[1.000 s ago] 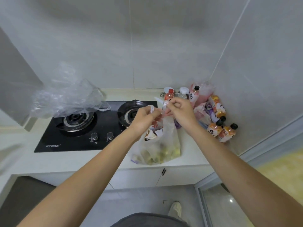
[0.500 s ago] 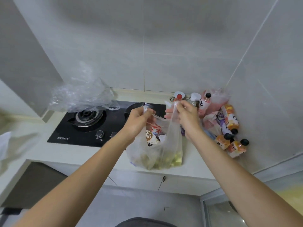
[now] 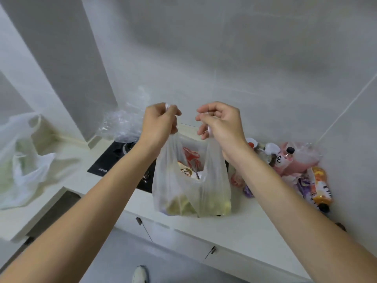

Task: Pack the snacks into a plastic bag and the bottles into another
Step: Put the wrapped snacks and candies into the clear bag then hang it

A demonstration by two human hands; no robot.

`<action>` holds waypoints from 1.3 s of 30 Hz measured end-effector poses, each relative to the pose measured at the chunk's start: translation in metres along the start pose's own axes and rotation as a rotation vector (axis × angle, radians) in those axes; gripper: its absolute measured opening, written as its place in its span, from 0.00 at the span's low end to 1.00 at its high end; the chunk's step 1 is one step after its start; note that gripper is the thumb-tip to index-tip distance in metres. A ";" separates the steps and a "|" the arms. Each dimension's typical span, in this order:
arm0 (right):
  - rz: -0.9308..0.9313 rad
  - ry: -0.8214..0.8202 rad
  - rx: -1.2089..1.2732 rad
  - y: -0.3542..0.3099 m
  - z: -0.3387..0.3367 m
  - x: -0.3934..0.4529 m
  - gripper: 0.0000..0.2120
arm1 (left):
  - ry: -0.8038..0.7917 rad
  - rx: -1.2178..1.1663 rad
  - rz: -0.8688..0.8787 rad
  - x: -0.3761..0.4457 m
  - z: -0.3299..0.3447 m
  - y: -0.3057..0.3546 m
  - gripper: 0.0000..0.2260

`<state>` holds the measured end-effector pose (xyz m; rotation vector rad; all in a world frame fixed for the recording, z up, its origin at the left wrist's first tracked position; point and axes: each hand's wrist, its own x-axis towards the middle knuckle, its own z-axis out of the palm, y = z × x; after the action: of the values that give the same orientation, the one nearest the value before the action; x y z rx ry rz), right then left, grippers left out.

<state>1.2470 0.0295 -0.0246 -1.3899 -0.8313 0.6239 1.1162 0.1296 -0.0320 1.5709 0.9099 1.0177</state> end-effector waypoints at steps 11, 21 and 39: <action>-0.066 0.180 -0.078 -0.011 0.064 0.111 0.08 | -0.232 0.106 0.076 0.138 -0.042 0.019 0.08; -0.023 0.307 -0.164 0.002 0.081 0.216 0.07 | -0.355 0.151 0.118 0.259 -0.030 0.006 0.14; 0.276 0.260 -0.389 0.084 0.036 0.303 0.12 | -0.475 0.116 -0.165 0.348 0.018 -0.113 0.06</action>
<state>1.4022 0.3016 -0.0671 -1.9171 -0.5728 0.4886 1.2504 0.4656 -0.0863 1.7029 0.7572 0.4507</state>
